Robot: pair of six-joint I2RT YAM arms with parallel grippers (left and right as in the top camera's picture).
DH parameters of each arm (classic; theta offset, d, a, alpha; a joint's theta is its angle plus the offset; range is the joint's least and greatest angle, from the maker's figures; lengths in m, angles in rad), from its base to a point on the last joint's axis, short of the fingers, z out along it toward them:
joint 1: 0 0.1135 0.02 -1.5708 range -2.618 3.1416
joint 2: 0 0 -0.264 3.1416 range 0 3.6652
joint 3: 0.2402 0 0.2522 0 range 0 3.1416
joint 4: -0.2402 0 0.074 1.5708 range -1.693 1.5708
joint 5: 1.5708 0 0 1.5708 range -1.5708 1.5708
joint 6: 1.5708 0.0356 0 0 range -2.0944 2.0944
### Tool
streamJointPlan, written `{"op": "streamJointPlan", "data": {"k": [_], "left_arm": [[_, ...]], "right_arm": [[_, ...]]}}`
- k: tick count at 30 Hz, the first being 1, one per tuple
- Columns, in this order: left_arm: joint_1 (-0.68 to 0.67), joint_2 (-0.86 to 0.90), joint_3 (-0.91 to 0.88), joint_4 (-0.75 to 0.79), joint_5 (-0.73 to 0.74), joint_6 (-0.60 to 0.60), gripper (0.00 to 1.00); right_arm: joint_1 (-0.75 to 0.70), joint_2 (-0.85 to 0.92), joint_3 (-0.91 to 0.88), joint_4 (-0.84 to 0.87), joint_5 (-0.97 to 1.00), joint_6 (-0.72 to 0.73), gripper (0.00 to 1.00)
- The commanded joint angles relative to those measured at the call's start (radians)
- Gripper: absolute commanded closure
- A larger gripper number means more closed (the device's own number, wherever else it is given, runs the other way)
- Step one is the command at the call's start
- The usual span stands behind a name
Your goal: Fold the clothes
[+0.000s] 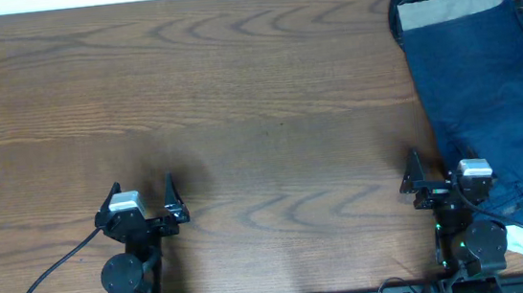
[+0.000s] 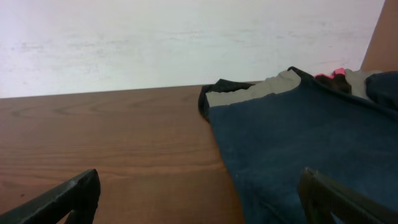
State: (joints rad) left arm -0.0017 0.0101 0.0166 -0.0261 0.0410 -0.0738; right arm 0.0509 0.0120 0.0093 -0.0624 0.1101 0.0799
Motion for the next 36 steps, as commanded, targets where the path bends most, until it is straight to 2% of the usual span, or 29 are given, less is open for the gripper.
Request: {"op": "streamJointPlan", "data": {"k": [1, 18, 25, 31, 36], "left_arm": [[0.003, -0.006, -0.013, -0.042, -0.034, 0.013, 0.02], [0.003, -0.006, -0.013, -0.042, -0.034, 0.013, 0.02], [0.003, -0.003, -0.013, -0.045, -0.031, 0.008, 0.02], [0.003, 0.011, 0.008, -0.083, -0.023, -0.213, 0.02], [0.003, 0.066, 0.061, -0.169, 0.033, -0.216, 0.02]], "right_arm": [[-0.006, -0.007, -0.004, 0.0, 0.013, 0.013, 0.01], [-0.006, -0.007, -0.004, 0.0, -0.01, 0.021, 0.01], [-0.006, -0.002, -0.001, -0.008, -0.048, 0.07, 0.01], [-0.006, 0.048, 0.076, -0.112, -0.042, 0.069, 0.01], [-0.006, 0.189, 0.204, -0.221, 0.002, 0.069, 0.01]]}}
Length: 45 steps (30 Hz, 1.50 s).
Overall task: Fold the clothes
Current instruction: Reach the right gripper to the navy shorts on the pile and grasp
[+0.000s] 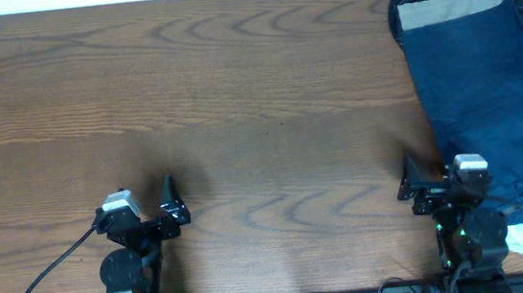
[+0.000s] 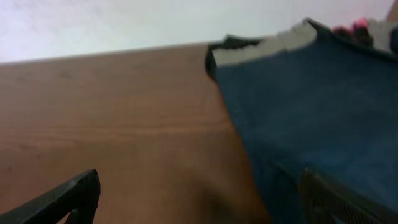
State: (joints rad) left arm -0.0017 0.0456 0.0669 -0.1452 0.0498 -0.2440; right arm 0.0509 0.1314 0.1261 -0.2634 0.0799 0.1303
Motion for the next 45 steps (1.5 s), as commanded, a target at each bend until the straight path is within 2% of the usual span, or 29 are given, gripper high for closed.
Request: {"op": "streamJointPlan", "data": {"k": [1, 7, 11, 15, 20, 22, 26, 28, 31, 36, 39, 45], "left_arm": [[0.003, 0.055, 0.03, -0.073, 0.043, -0.046, 0.02], [0.003, 0.228, 0.173, -0.2, 0.078, -0.038, 0.02], [0.003, 0.396, 0.314, -0.337, 0.083, -0.038, 0.02], [0.003, 0.583, 0.465, -0.476, 0.153, -0.019, 0.02], [0.003, 0.746, 0.553, -0.543, 0.238, -0.02, 0.02], [0.003, 0.788, 0.554, -0.543, 0.254, -0.02, 0.02], [0.002, 0.857, 0.554, -0.549, 0.257, -0.021, 0.02], [0.002, 0.878, 0.554, -0.55, 0.257, -0.024, 0.02], [0.002, 0.897, 0.554, -0.55, 0.257, -0.024, 0.02], [0.003, 0.9, 0.554, -0.55, 0.257, -0.024, 0.02], [0.003, 0.9, 0.554, -0.55, 0.257, -0.024, 0.02], [0.002, 0.9, 0.554, -0.55, 0.257, -0.024, 0.02]], "right_arm": [[-0.006, 0.121, 0.126, -0.04, 0.042, 0.019, 0.01], [-0.006, 0.403, 0.335, -0.188, 0.057, 0.019, 0.01], [-0.007, 0.64, 0.492, -0.355, 0.106, 0.019, 0.01], [-0.007, 0.883, 0.632, -0.488, 0.129, 0.019, 0.01], [-0.007, 1.065, 0.677, -0.484, 0.081, 0.019, 0.01], [-0.007, 1.113, 0.676, -0.498, 0.135, 0.022, 0.01], [-0.007, 1.209, 0.676, -0.523, 0.35, 0.14, 0.02], [-0.009, 1.249, 0.676, -0.524, 0.403, 0.154, 0.15], [-0.023, 1.304, 0.676, -0.523, 0.407, 0.154, 0.47], [-0.06, 1.358, 0.676, -0.523, 0.422, 0.173, 0.86], [-0.086, 1.36, 0.676, -0.517, 0.421, 0.173, 0.99], [-0.109, 1.343, 0.696, -0.517, 0.337, 0.171, 0.99]]}}
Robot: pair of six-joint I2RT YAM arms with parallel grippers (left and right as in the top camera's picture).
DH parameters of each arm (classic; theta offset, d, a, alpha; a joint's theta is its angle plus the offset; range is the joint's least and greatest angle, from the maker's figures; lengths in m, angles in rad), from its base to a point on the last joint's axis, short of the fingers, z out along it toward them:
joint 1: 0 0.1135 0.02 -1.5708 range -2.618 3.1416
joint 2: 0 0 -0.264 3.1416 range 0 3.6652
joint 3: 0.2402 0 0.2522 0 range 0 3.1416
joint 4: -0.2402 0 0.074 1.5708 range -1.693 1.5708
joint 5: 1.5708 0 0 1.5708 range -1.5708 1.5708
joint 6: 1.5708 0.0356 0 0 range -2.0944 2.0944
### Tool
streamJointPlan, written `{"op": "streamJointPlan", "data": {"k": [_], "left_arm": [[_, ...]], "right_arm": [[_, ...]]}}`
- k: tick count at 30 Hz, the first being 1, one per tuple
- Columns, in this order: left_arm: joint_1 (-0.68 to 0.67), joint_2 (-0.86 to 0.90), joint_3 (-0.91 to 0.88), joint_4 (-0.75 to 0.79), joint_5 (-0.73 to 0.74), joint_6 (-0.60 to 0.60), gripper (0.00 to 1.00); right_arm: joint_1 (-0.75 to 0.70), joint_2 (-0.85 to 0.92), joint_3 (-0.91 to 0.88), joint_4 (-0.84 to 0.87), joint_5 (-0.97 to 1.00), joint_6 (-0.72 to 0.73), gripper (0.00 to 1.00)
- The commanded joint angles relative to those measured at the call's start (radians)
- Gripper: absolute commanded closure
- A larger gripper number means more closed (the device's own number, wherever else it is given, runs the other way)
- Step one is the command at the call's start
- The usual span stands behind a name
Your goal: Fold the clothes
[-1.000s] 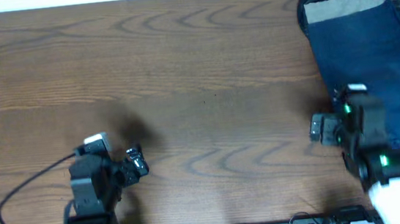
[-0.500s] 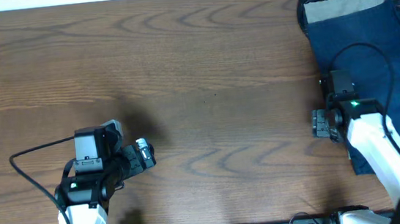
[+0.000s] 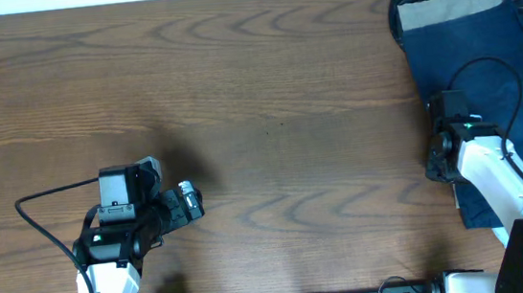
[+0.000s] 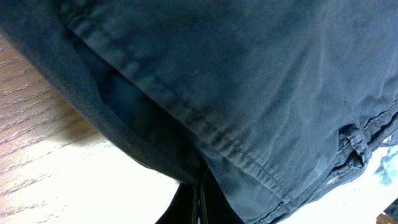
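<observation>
A dark blue garment (image 3: 484, 58) lies at the table's right side, its tan inner waistband (image 3: 450, 3) at the far end. My right gripper (image 3: 442, 129) is at the garment's left edge. In the right wrist view the right gripper (image 4: 200, 200) has its jaws closed on the hemmed edge of the blue fabric (image 4: 249, 81), which fills the frame. My left gripper (image 3: 188, 203) hangs over bare wood at the front left, turned to the right. The overhead view does not show how far apart its fingers are.
The wooden table (image 3: 256, 89) stretches left of the garment. More clothing, dark with red, is bunched at the far right corner beside the blue garment. A pale cloth scrap (image 4: 388, 169) peeks out past the garment's hem. The left arm's cable (image 3: 42, 211) loops at the front left.
My right gripper was open by the table's front edge, short of the garment; now it is farther in and shut on the garment's left edge. The left arm has come forward and turned right.
Both grippers stood open at the front edge, the blue garment lying off to the right. Then they were tipped slightly, still open and in place. Now the right gripper pinches the garment's left edge and the left arm stands over the bare wood.
</observation>
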State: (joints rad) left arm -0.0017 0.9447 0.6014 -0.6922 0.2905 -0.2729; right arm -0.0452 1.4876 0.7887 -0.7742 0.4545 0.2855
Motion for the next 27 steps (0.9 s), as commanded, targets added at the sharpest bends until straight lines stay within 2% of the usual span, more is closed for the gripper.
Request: {"op": "streamJointPlan", "data": {"k": [1, 4, 9, 13, 19, 27], "left_arm": [[0.003, 0.001, 0.019, -0.003, 0.016, 0.005, 0.02], [0.002, 0.001, 0.019, -0.003, 0.016, 0.005, 0.02], [0.003, 0.001, 0.019, -0.003, 0.016, 0.005, 0.02], [0.002, 0.001, 0.019, -0.003, 0.016, 0.005, 0.02], [0.003, 0.001, 0.019, -0.002, 0.016, 0.005, 0.02], [0.003, 0.001, 0.019, -0.002, 0.016, 0.005, 0.02]], "right_arm": [[-0.013, -0.02, 0.047, -0.017, -0.058, 0.013, 0.99], [-0.013, -0.059, 0.149, -0.096, -0.139, 0.004, 0.99], [-0.013, -0.135, 0.417, -0.202, -0.37, -0.201, 0.99], [-0.01, -0.169, 0.541, -0.243, -0.612, -0.264, 0.99], [0.072, -0.159, 0.521, -0.315, -0.864, -0.266, 0.99], [0.333, -0.088, 0.389, -0.246, -0.923, -0.263, 0.99]]}}
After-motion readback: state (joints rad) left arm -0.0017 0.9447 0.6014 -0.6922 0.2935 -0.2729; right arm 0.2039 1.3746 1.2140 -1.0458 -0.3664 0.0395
